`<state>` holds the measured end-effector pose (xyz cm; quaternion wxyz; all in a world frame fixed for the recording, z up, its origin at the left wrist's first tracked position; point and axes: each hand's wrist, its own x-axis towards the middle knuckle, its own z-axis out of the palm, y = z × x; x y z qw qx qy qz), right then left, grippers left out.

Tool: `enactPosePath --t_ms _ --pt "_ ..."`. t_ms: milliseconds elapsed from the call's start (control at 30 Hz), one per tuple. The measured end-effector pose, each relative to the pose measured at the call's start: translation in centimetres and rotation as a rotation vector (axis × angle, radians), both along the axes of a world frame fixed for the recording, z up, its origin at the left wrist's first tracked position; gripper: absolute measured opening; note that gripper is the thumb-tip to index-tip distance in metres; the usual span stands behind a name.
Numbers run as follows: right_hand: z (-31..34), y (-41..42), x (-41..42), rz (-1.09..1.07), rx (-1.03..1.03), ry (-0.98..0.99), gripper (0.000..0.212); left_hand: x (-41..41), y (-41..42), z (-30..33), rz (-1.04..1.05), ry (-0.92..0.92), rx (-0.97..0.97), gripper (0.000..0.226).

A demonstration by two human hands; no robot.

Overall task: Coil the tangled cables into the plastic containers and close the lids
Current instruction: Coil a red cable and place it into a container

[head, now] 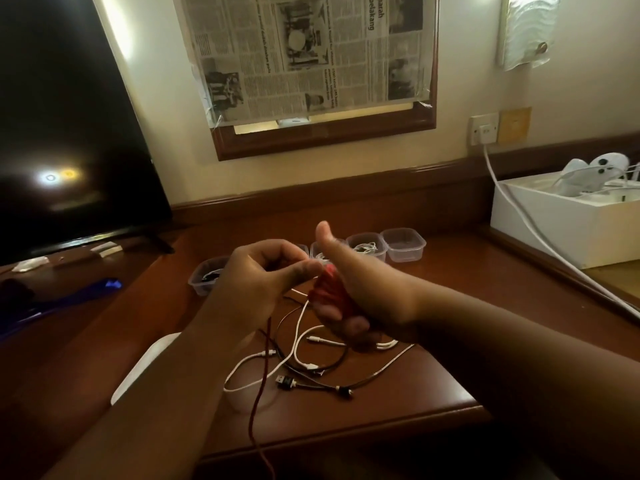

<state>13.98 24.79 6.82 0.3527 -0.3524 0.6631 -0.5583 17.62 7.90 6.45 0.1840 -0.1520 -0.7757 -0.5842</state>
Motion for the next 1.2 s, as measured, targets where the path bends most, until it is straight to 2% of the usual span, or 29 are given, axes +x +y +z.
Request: enactPosePath --t_ms 67,133,200,267,300,367,433,467,500,533,600,667,733,800,867,933,1000,1033,1100,1167,1200 --pt "0.2 0.2 0.0 0.211 -0.221 -0.299 0.085 0.0 0.8 -0.5 -0.107 -0.143 0.255 0.021" --pt "0.5 0.1 0.2 0.271 -0.49 -0.428 0.081 0.2 2.5 -1.3 -0.119 -0.282 0.474 0.016" --pt "1.0 0.2 0.3 0.142 -0.752 -0.369 0.081 0.1 3.7 -2.3 -0.082 -0.343 0.516 0.03" --pt "1.7 0.2 0.0 -0.105 -0.913 -0.132 0.078 0.3 4.1 -3.2 -0.12 -0.369 0.388 0.03" --pt "1.8 0.2 -0.6 -0.23 -0.918 0.002 0.073 0.6 4.2 -3.4 -0.139 -0.387 0.296 0.026" --pt "1.7 0.6 -1.8 -0.507 -0.751 0.404 0.066 1.1 4.0 -3.2 -0.109 -0.38 0.09 0.026" --pt "1.0 0.8 -1.7 -0.642 -0.28 0.957 0.071 1.1 3.5 -2.4 -0.015 -0.271 -0.099 0.019" --pt "0.4 0.9 -1.6 -0.625 -0.05 1.111 0.072 1.0 3.0 -1.8 0.044 -0.174 -0.151 0.014" --pt "-0.1 0.9 -1.5 -0.597 0.098 1.124 0.072 0.9 2.3 -1.2 0.1 -0.092 -0.184 0.009" --pt "-0.7 0.7 -1.4 -0.573 0.14 1.031 0.071 0.6 1.6 -0.8 0.142 -0.033 -0.214 0.012" --pt "-0.8 0.3 -1.0 -0.402 0.128 0.626 0.074 0.0 0.4 -0.4 0.131 -0.017 -0.185 0.023" --pt "-0.5 0.3 -1.0 -0.167 0.041 0.16 0.081 -0.2 0.1 -0.8 0.046 -0.08 -0.006 0.022" --pt "0.0 0.8 -0.6 0.045 -0.164 -0.237 0.083 -0.2 0.4 -1.4 -0.06 -0.187 0.248 0.026" --pt "0.4 0.8 0.0 0.16 -0.459 -0.466 0.084 -0.2 1.4 -2.1 -0.123 -0.298 0.469 0.024" --pt "0.6 0.5 0.3 0.099 -0.763 -0.505 0.085 -0.2 2.4 -2.5 -0.074 -0.323 0.484 0.017" --pt "0.6 0.2 -0.1 -0.09 -0.963 -0.367 0.082 0.0 3.1 -2.8 -0.039 -0.296 0.358 0.019" --pt "0.4 0.1 -1.1 -0.319 -0.961 -0.103 0.076 0.3 3.4 -3.1 -0.057 -0.301 0.199 0.022" --pt "0.2 0.1 -1.6 -0.444 -0.87 0.055 0.072 0.4 3.3 -3.2 -0.039 -0.309 0.118 0.02" --pt "-0.4 0.2 -1.9 -0.647 -0.535 0.443 0.074 0.4 2.9 -2.9 0.026 -0.278 -0.026 0.019" --pt "-1.4 0.2 -1.6 -0.632 -0.145 0.783 0.083 0.1 2.2 -2.0 0.067 -0.18 -0.106 0.012" --pt "-1.6 0.2 -1.3 -0.591 -0.012 0.843 0.084 0.0 1.6 -1.6 0.084 -0.128 -0.156 0.014"
